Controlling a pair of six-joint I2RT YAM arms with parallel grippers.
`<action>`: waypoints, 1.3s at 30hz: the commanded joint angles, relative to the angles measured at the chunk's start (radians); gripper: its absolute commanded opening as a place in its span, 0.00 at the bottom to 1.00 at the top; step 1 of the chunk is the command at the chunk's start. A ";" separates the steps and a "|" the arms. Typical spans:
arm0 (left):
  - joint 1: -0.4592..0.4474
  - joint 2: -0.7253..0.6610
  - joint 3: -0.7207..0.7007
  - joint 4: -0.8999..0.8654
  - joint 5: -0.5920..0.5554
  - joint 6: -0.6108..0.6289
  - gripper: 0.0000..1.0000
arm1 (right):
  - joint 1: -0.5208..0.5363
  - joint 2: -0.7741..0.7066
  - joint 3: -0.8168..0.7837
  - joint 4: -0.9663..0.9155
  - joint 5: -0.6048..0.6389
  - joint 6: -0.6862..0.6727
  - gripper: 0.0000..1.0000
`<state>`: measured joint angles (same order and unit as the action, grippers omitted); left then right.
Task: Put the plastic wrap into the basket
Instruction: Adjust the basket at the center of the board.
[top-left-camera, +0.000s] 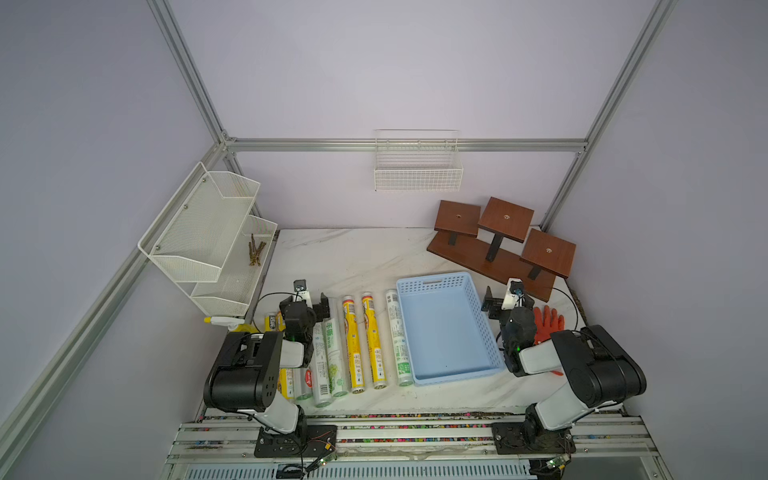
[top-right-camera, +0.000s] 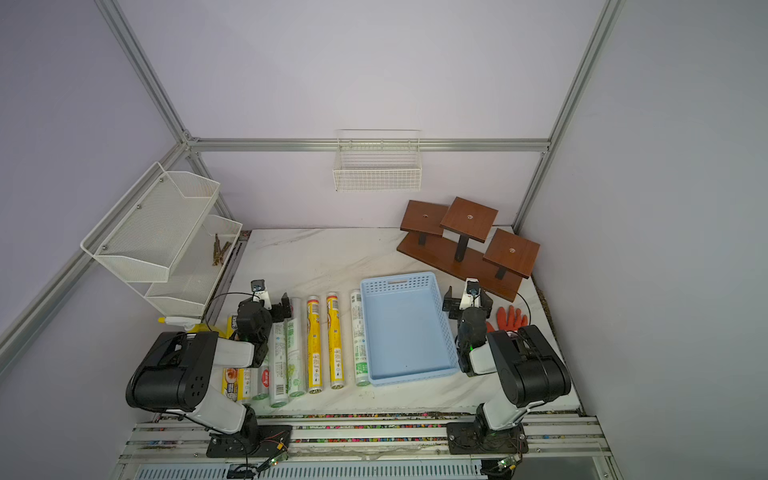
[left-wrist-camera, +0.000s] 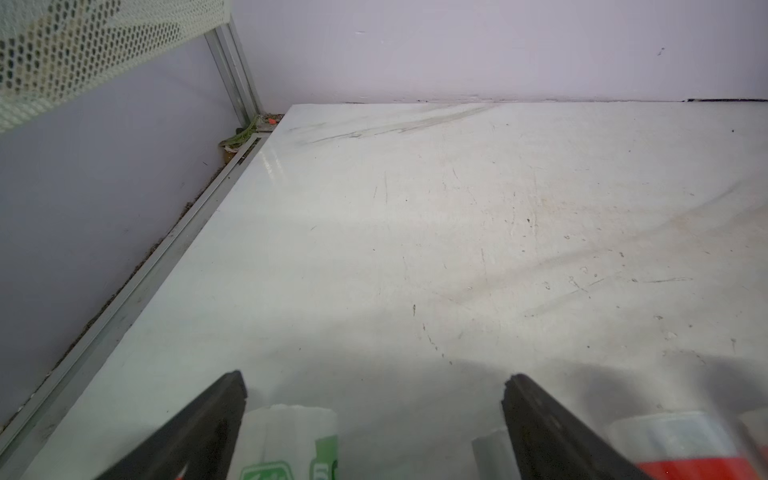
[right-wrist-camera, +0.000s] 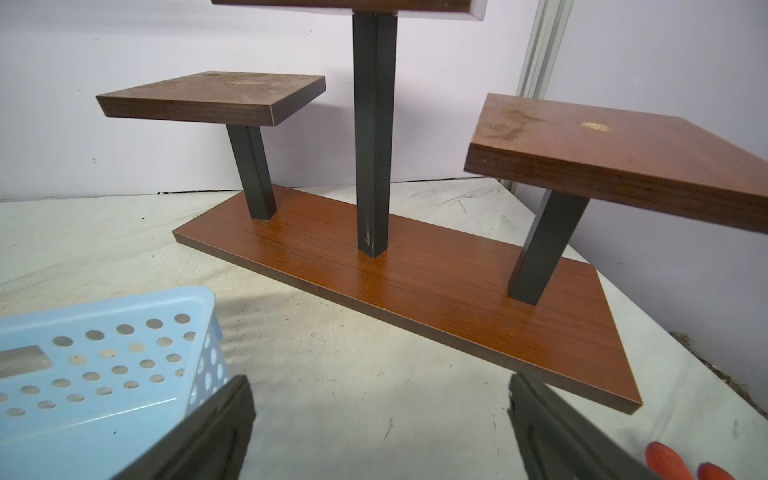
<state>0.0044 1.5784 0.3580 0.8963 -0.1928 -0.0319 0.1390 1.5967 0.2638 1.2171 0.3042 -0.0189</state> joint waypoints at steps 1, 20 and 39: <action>0.003 -0.014 0.028 0.026 0.010 0.016 1.00 | -0.007 -0.013 0.015 -0.004 -0.005 0.016 1.00; -0.004 -0.127 -0.107 0.177 0.015 0.036 1.00 | -0.005 -0.102 -0.045 0.049 0.023 0.021 1.00; -0.004 -0.558 0.193 -0.748 0.171 -0.448 1.00 | -0.009 -0.427 0.363 -1.206 -0.207 0.312 1.00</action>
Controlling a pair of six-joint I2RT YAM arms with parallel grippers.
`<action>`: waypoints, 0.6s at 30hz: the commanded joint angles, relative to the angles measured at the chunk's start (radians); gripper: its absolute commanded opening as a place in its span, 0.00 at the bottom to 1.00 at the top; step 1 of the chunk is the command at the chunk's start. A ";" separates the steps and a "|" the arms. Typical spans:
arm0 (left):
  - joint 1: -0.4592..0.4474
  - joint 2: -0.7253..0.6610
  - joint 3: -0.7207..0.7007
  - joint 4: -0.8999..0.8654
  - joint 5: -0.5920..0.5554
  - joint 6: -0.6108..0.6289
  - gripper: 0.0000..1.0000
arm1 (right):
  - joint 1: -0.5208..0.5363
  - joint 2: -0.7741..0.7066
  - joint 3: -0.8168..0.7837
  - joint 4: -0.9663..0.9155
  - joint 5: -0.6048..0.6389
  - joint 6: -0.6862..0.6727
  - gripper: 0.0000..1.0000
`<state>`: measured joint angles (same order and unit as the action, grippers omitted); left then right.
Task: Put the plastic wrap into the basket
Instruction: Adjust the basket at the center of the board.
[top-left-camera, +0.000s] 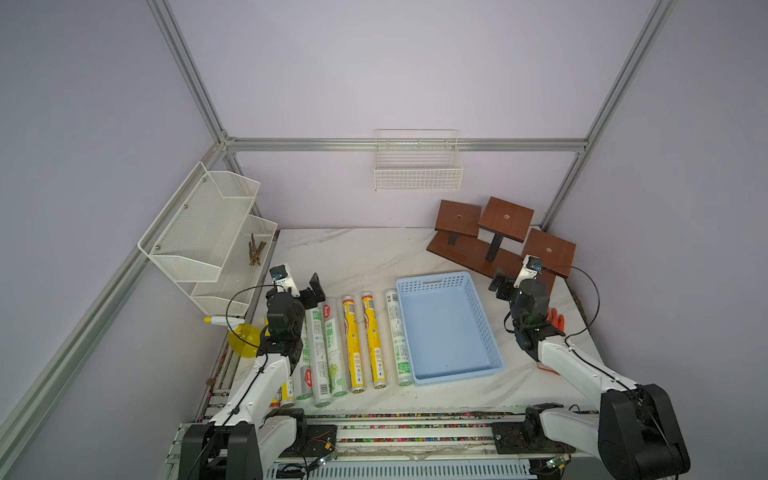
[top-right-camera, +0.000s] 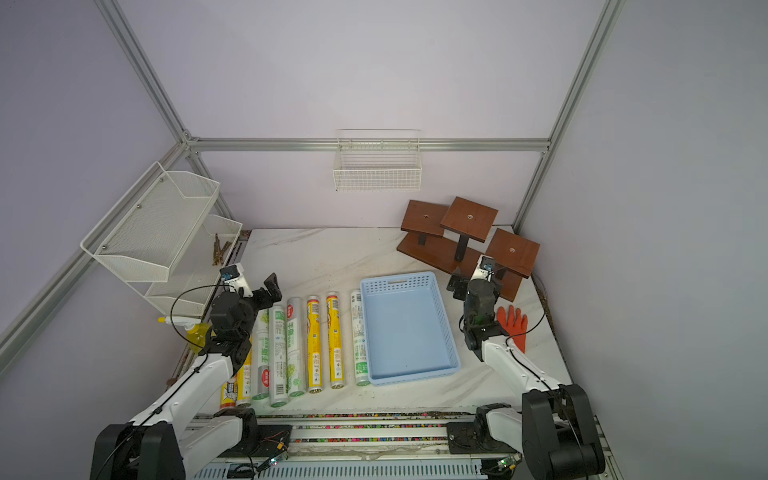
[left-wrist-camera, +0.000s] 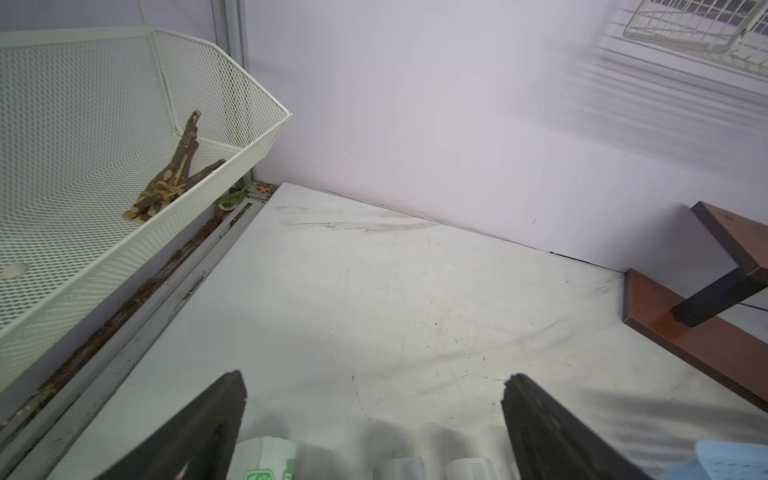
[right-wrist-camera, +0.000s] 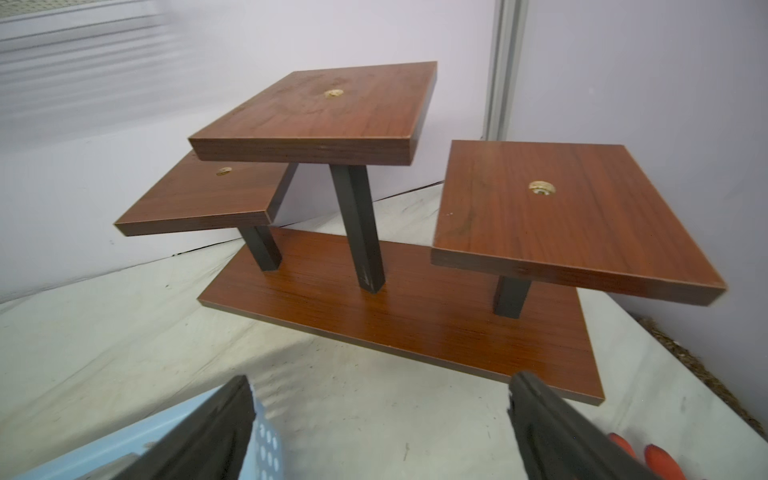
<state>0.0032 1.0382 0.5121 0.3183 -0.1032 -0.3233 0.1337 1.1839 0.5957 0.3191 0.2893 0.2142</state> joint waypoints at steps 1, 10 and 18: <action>-0.003 -0.020 0.034 -0.169 0.106 -0.201 1.00 | -0.003 -0.018 0.035 -0.328 -0.218 0.098 1.00; -0.089 0.086 0.045 -0.150 0.505 -0.328 1.00 | -0.004 0.026 0.055 -0.441 -0.399 0.140 0.92; -0.401 0.161 0.117 -0.333 0.283 -0.303 1.00 | -0.005 0.153 0.056 -0.493 -0.254 0.180 0.89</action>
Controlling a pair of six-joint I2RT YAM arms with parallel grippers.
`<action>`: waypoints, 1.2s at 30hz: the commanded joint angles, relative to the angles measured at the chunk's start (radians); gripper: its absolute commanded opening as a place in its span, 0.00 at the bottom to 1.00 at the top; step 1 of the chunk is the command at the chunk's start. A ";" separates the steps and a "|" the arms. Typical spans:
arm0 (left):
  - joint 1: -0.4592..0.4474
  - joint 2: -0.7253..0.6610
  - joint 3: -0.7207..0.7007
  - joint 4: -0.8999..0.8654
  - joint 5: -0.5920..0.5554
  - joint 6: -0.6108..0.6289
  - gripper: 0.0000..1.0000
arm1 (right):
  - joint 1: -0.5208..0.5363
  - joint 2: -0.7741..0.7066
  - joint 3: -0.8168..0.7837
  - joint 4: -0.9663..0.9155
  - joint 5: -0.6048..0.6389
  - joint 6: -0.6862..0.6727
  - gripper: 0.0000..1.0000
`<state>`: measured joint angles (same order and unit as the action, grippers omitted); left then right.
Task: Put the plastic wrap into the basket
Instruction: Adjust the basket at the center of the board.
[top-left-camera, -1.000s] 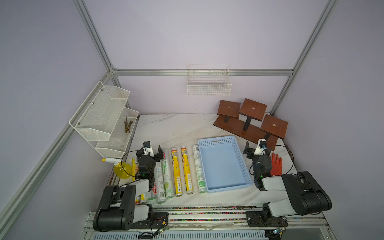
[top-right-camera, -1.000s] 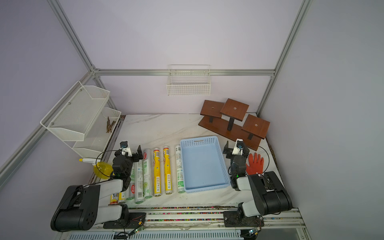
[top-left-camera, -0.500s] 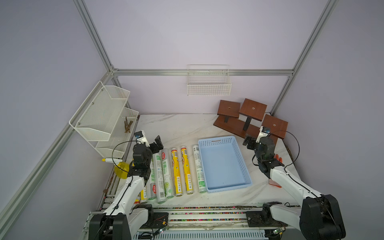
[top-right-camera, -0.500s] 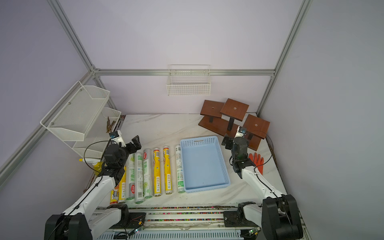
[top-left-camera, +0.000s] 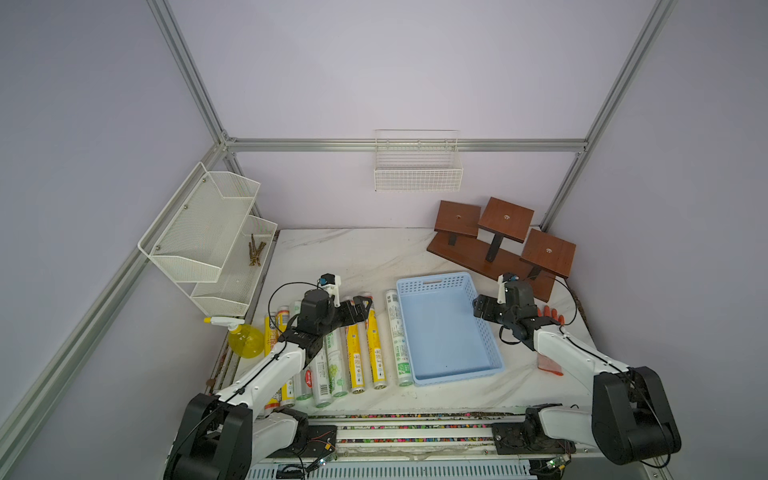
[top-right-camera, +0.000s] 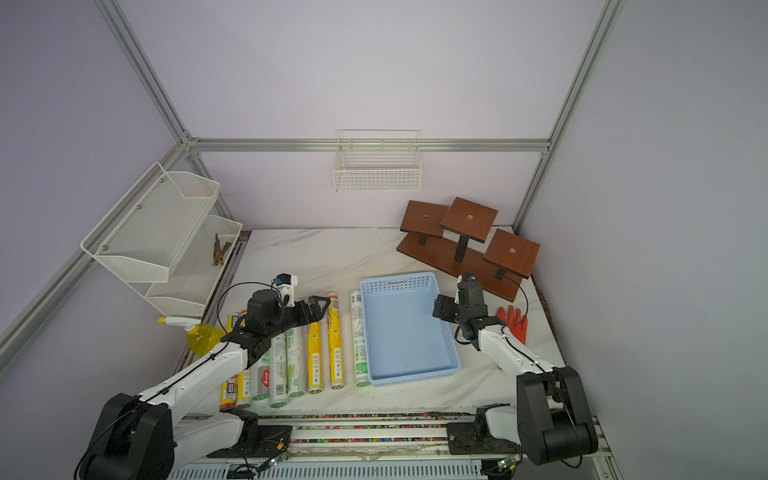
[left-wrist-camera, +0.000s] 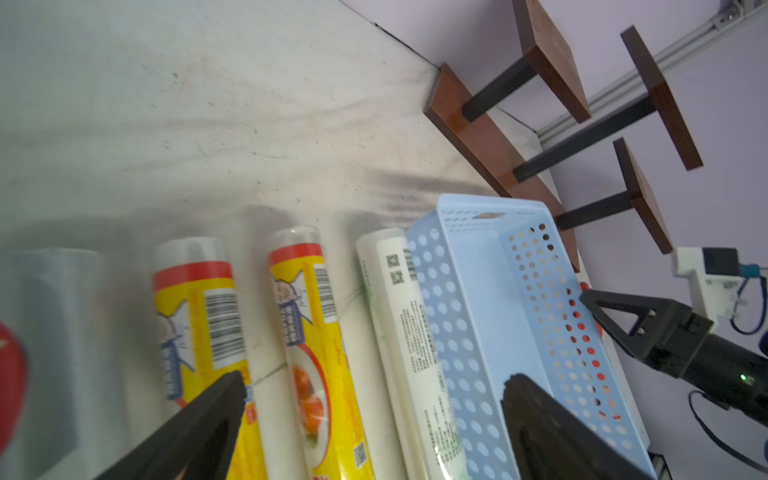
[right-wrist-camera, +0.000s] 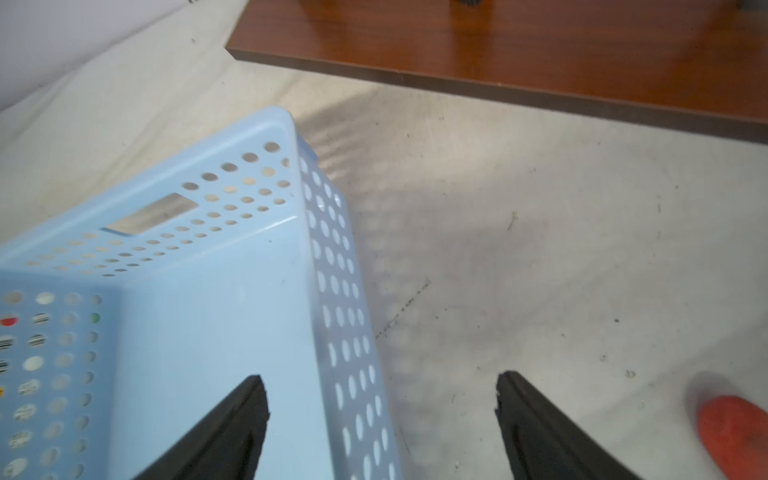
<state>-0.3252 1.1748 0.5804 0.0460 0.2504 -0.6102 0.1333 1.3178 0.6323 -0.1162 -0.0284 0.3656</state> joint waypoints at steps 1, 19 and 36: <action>-0.099 0.040 0.060 -0.077 -0.087 -0.022 1.00 | -0.003 0.026 0.020 -0.061 0.091 0.037 0.89; -0.400 0.464 0.500 -0.589 -0.403 -0.131 0.83 | -0.063 -0.085 -0.029 -0.122 0.280 0.122 0.89; -0.446 0.685 0.665 -0.689 -0.422 -0.165 0.67 | -0.064 -0.138 -0.046 -0.107 0.114 0.095 0.92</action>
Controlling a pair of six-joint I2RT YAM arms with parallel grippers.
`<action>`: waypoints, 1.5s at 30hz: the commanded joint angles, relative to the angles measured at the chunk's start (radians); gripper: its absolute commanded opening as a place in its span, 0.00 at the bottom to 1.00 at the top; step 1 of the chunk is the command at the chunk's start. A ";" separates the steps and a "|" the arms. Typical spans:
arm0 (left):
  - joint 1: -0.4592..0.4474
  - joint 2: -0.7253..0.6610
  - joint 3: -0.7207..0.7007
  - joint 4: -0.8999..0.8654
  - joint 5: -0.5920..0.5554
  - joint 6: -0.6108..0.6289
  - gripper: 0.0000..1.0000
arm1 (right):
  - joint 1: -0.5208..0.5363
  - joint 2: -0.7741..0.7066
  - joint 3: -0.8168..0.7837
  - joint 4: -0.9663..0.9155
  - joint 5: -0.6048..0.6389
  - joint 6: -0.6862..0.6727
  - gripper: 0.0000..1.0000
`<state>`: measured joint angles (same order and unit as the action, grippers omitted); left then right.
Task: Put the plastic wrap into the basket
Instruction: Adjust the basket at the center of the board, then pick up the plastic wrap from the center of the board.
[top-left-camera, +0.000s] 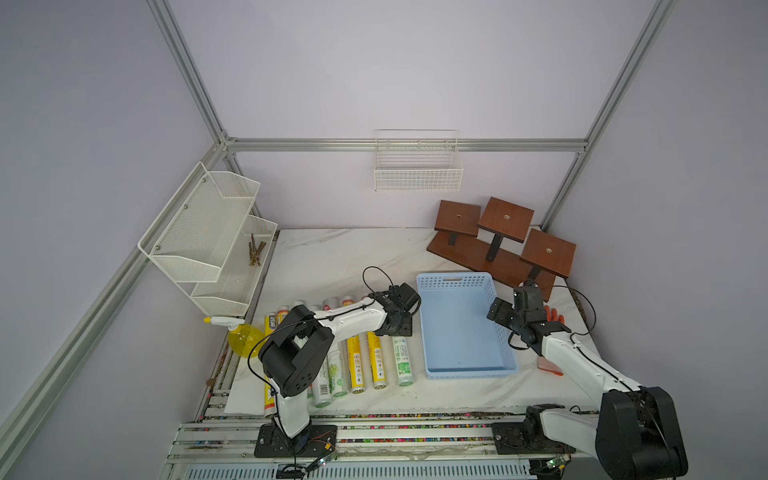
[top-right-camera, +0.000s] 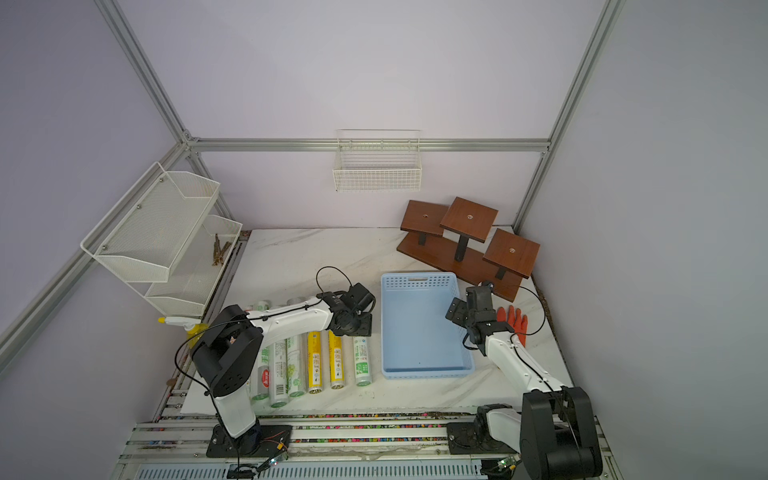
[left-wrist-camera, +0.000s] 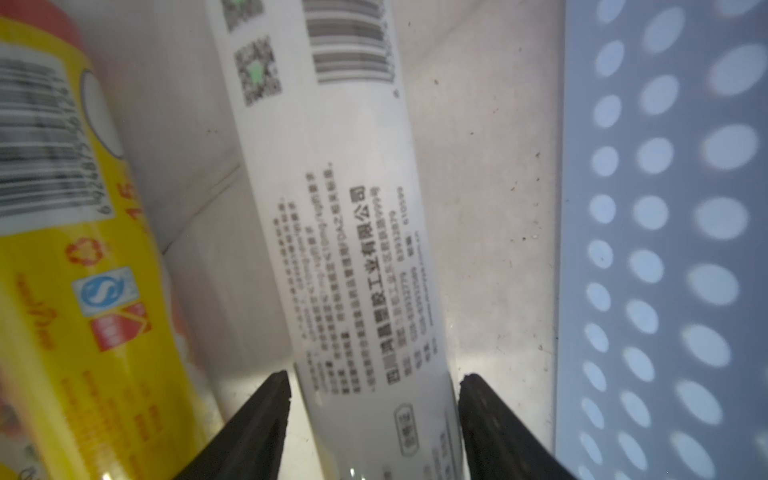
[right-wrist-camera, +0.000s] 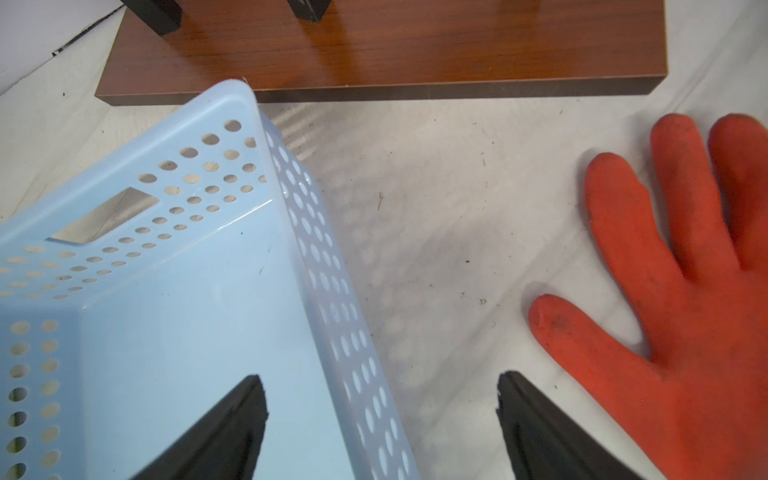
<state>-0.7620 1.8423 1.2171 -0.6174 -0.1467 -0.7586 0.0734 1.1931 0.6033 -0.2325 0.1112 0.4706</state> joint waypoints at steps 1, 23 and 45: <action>-0.010 0.024 0.030 -0.025 -0.027 -0.018 0.66 | -0.004 -0.015 -0.017 0.010 -0.033 -0.011 0.92; -0.036 0.144 0.043 -0.072 -0.060 -0.086 0.52 | -0.004 -0.051 -0.037 0.019 -0.114 0.000 0.93; -0.041 -0.181 0.041 0.067 -0.072 -0.096 0.20 | -0.005 -0.145 -0.053 0.006 -0.086 -0.001 0.96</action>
<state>-0.7998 1.7367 1.2510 -0.6308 -0.2195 -0.8387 0.0734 1.0676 0.5629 -0.2337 0.0105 0.4667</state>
